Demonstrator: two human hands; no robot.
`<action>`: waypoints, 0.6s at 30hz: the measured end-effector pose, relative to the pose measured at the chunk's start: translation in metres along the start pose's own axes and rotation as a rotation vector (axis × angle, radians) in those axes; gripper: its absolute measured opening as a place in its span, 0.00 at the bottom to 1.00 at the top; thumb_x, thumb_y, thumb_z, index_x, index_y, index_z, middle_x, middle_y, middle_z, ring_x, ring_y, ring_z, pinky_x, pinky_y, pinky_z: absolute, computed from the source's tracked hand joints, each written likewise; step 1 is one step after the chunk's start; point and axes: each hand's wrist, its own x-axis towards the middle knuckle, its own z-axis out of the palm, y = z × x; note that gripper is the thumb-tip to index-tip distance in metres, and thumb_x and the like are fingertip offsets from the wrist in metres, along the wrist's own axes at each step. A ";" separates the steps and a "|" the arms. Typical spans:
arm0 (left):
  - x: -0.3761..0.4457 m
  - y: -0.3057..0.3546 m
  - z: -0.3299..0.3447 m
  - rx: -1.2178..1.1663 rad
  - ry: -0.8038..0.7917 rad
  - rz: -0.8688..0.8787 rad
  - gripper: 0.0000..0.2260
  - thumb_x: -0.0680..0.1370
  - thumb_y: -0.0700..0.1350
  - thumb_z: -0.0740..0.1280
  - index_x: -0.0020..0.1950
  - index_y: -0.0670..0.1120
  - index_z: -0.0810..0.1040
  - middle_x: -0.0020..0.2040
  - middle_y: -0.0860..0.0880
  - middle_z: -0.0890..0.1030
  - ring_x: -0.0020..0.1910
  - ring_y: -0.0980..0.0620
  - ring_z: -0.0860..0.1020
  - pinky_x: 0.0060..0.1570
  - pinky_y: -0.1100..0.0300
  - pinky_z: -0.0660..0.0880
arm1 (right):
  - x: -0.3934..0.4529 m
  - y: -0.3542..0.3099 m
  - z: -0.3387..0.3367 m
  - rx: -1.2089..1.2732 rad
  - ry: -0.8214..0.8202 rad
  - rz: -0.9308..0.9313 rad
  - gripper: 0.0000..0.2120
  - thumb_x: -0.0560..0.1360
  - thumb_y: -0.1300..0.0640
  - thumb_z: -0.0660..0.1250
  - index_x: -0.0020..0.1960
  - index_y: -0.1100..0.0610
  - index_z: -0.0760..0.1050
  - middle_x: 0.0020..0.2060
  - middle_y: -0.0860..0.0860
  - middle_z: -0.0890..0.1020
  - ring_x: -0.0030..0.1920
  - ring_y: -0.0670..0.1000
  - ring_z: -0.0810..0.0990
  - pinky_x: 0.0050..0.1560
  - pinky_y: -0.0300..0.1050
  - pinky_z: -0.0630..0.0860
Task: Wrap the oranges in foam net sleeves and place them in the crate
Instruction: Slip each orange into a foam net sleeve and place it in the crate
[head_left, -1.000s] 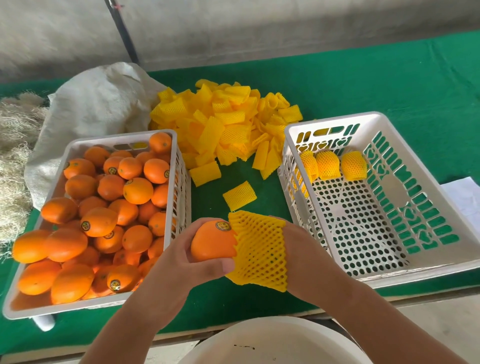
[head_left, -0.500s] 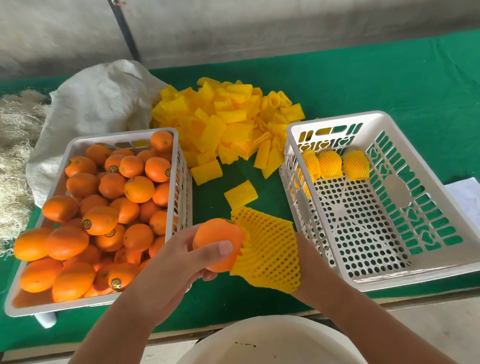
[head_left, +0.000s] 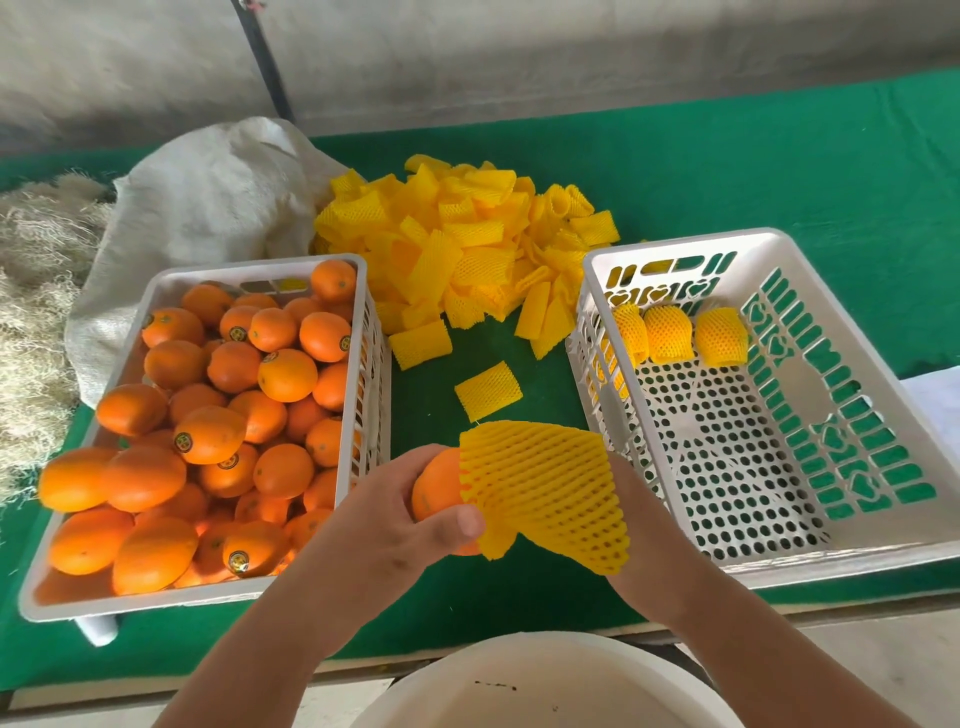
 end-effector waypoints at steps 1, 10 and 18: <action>-0.001 0.000 0.000 0.023 0.012 -0.001 0.50 0.52 0.90 0.59 0.62 0.60 0.79 0.52 0.62 0.84 0.53 0.55 0.84 0.51 0.56 0.85 | 0.001 0.003 -0.004 -0.062 -0.049 0.022 0.09 0.80 0.63 0.69 0.53 0.49 0.75 0.42 0.42 0.79 0.46 0.34 0.80 0.49 0.34 0.77; -0.001 -0.005 0.016 -0.071 0.075 -0.141 0.33 0.63 0.76 0.67 0.64 0.64 0.69 0.53 0.59 0.82 0.48 0.56 0.81 0.49 0.59 0.80 | 0.012 0.008 -0.016 -0.364 -0.286 -0.053 0.21 0.82 0.66 0.68 0.52 0.37 0.78 0.44 0.21 0.78 0.46 0.36 0.80 0.54 0.41 0.79; -0.007 0.003 0.028 0.061 0.260 -0.069 0.17 0.73 0.73 0.67 0.50 0.67 0.65 0.57 0.60 0.79 0.55 0.49 0.80 0.48 0.56 0.84 | 0.004 0.031 0.007 -0.365 -0.114 0.105 0.11 0.81 0.67 0.69 0.60 0.54 0.77 0.50 0.49 0.81 0.53 0.48 0.83 0.57 0.45 0.83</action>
